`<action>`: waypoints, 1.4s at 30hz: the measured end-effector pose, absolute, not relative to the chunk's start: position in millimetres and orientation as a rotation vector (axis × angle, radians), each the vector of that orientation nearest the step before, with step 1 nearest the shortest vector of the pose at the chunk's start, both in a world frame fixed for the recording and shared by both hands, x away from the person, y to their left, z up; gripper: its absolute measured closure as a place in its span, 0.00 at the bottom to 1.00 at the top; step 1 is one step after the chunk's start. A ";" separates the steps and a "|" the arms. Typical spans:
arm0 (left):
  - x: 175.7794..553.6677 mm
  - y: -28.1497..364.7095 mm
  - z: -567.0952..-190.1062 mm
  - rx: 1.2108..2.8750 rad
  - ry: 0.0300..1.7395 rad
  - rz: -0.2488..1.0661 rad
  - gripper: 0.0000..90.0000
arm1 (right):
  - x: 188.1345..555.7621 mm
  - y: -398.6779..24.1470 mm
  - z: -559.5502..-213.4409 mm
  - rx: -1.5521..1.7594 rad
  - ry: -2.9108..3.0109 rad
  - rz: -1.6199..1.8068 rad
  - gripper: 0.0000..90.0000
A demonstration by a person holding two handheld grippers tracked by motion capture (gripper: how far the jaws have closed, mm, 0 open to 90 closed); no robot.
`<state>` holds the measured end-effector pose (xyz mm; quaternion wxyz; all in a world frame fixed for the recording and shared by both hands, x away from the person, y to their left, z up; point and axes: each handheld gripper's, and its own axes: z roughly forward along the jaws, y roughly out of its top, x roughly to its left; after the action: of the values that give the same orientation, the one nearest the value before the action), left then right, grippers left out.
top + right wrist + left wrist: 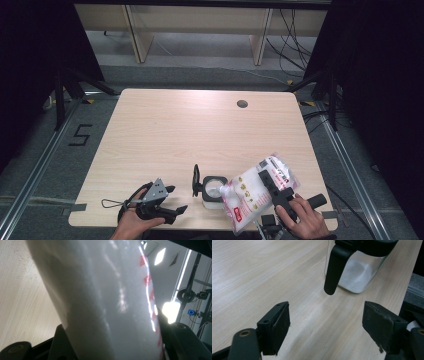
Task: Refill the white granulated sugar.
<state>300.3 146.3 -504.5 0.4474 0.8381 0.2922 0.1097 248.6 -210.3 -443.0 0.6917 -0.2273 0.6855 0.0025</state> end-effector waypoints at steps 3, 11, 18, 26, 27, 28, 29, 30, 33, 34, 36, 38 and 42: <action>302.3 146.9 -504.0 2.079 0.711 0.275 0.24 | 248.4 -210.6 -443.1 -0.510 1.533 0.007 0.55; 300.5 146.5 -504.6 2.070 0.727 0.266 0.24 | 248.6 -211.2 -442.7 -0.500 1.537 0.009 0.55; 300.1 146.4 -504.7 2.077 0.727 0.279 0.24 | 247.8 -211.0 -440.9 -0.507 1.521 0.009 0.55; 301.3 146.5 -503.7 2.074 0.727 0.270 0.24 | 247.8 -211.6 -441.4 -0.509 1.522 0.010 0.55; 300.8 146.7 -503.6 2.079 0.726 0.267 0.24 | 247.9 -211.5 -441.5 -0.510 1.521 0.009 0.55; 300.7 147.6 -504.1 2.091 0.717 0.286 0.24 | 248.0 -211.3 -441.5 -0.509 1.520 0.008 0.55; 300.4 147.2 -504.3 2.084 0.719 0.281 0.24 | 247.9 -211.3 -441.5 -0.508 1.520 0.008 0.55; 301.1 147.1 -503.6 2.081 0.716 0.271 0.24 | 247.7 -211.6 -441.5 -0.509 1.521 0.010 0.55; 300.8 146.6 -503.7 2.079 0.726 0.266 0.24 | 247.5 -211.8 -440.3 -0.513 1.517 -0.001 0.55; 300.2 146.7 -504.4 2.076 0.724 0.276 0.24 | 247.7 -211.8 -440.2 -0.512 1.515 0.000 0.55; 301.2 147.2 -503.4 2.081 0.716 0.272 0.24 | 247.7 -212.1 -439.9 -0.512 1.515 0.002 0.55; 301.1 147.0 -503.5 2.078 0.725 0.272 0.24 | 247.5 -212.3 -440.1 -0.512 1.516 0.002 0.55; 301.3 146.6 -504.0 2.067 0.726 0.269 0.24 | 247.5 -211.6 -440.9 -0.512 1.520 0.012 0.55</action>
<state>301.3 146.6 -504.0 0.4505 0.8361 0.2937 0.1087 247.5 -211.6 -440.9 0.6951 -0.2296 0.6813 0.0055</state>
